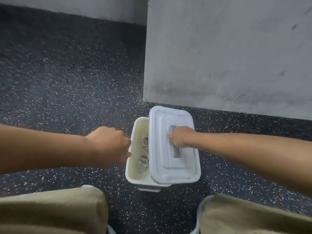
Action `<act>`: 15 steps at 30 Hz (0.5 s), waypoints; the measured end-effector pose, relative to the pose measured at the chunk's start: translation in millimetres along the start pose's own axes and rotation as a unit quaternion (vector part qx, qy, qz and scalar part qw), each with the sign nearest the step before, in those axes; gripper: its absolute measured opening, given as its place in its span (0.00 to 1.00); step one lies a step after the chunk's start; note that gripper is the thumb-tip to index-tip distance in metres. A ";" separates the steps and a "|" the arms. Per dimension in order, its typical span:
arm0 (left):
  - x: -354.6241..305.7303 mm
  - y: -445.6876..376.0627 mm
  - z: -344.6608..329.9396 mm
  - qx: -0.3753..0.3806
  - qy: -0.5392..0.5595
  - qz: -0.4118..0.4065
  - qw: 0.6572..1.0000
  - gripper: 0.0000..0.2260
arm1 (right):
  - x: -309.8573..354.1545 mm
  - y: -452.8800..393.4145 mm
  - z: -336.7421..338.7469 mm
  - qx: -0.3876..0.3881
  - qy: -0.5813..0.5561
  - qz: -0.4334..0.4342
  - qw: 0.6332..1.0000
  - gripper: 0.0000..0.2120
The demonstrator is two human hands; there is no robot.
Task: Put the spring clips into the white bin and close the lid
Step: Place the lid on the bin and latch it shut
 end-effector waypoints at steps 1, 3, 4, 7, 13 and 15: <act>-3.5 -0.1 -6.2 0.001 0.006 -0.004 1.000 0.19 | 10.5 -1.2 -6.5 -0.012 -0.002 0.002 1.000 0.19; -10.1 -0.6 -19.0 -0.005 0.029 -0.010 1.000 0.18 | 27.9 -4.1 -19.6 -0.042 -0.018 -0.011 0.999 0.20; -14.5 -0.7 -24.9 -0.007 0.046 -0.010 0.999 0.18 | 34.6 -6.4 -26.2 -0.054 -0.028 -0.020 0.998 0.19; -34.6 -0.9 -46.1 -0.019 0.087 -0.028 0.996 0.15 | 49.9 -14.6 -39.3 -0.085 -0.036 -0.045 0.995 0.16; -81.8 -16.0 -93.2 -0.068 0.074 -0.068 0.993 0.28 | 69.4 -27.9 -57.9 -0.134 -0.011 -0.031 0.990 0.08; -92.6 -26.3 -111.5 -0.056 0.059 -0.076 0.994 0.37 | 72.1 -33.3 -59.0 -0.149 -0.005 -0.019 0.989 0.07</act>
Point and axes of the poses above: each hand's wrist, its own y-axis away from the middle knuckle, its own z-axis out of the back of the hand, x = y × z, the point moved 6 cm from there along -y, towards the middle knuckle, and after that the axes turned 2 degrees about -y, right-handed, at the moved point
